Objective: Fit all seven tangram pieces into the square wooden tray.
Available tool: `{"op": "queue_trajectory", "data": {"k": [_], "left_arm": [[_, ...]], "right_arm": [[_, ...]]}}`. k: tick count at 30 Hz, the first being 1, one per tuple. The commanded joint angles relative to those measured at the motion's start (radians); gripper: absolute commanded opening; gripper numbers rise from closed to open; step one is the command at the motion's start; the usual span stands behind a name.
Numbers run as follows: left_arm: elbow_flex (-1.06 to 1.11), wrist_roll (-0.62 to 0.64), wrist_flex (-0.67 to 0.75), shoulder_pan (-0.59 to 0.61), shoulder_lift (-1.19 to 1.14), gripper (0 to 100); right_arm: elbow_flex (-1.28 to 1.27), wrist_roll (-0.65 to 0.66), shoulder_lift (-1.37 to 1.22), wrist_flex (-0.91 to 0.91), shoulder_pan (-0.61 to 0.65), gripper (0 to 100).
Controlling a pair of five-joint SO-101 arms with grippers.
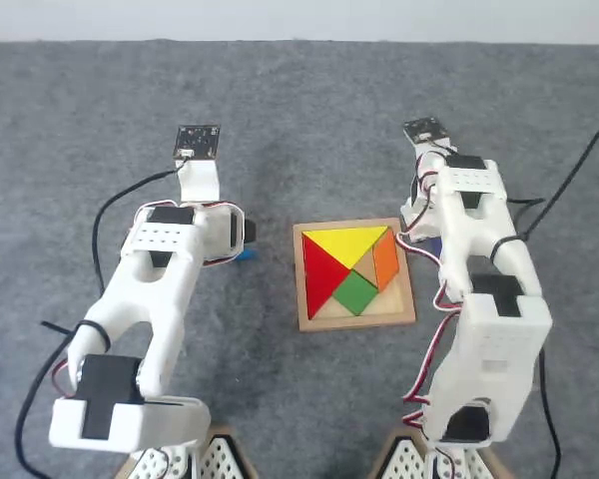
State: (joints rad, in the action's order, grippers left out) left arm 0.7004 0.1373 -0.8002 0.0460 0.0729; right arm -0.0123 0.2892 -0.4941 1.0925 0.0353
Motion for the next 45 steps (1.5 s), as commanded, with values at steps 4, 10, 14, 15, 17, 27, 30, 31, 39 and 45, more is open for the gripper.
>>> {"op": "queue_trajectory", "data": {"k": [4, 10, 14, 15, 17, 27, 30, 31, 39, 45], "left_arm": [[-0.005, -0.014, 0.026, 0.003, 0.055, 23], [-0.005, -0.014, 0.026, 0.003, 0.055, 23], [-0.005, -0.014, 0.026, 0.003, 0.055, 23], [-0.005, -0.014, 0.026, 0.003, 0.055, 23], [-0.005, -0.014, 0.026, 0.003, 0.055, 23], [-0.005, -0.014, 0.026, -0.003, 0.055, 23], [-0.005, -0.014, 0.026, -0.003, 0.055, 23], [-0.005, -0.014, 0.026, -0.003, 0.055, 23], [-0.005, -0.014, 0.026, -0.005, 0.055, 23], [-0.005, -0.014, 0.021, -0.005, 0.055, 23]], "right_arm": [[0.061, 0.014, -0.01, -0.018, 0.013, 18.3], [0.061, 0.014, -0.01, -0.015, 0.013, 8.8], [0.06, -0.017, -0.01, -0.01, 0.008, 8.7], [0.06, -0.035, -0.005, -0.01, 0.005, 9.0], [0.06, -0.068, -0.002, 0.01, -0.007, 9.1], [0.034, -0.41, 0.117, 0.163, -0.122, 28.7], [-0.021, -0.428, 0.147, 0.13, -0.122, 27.8], [-0.038, -0.428, 0.157, 0.127, -0.119, 27.3], [-0.219, -0.617, 0.234, 0.131, 0.012, 19.1], [-0.216, -0.64, 0.236, 0.107, 0.05, 13.9]]}}
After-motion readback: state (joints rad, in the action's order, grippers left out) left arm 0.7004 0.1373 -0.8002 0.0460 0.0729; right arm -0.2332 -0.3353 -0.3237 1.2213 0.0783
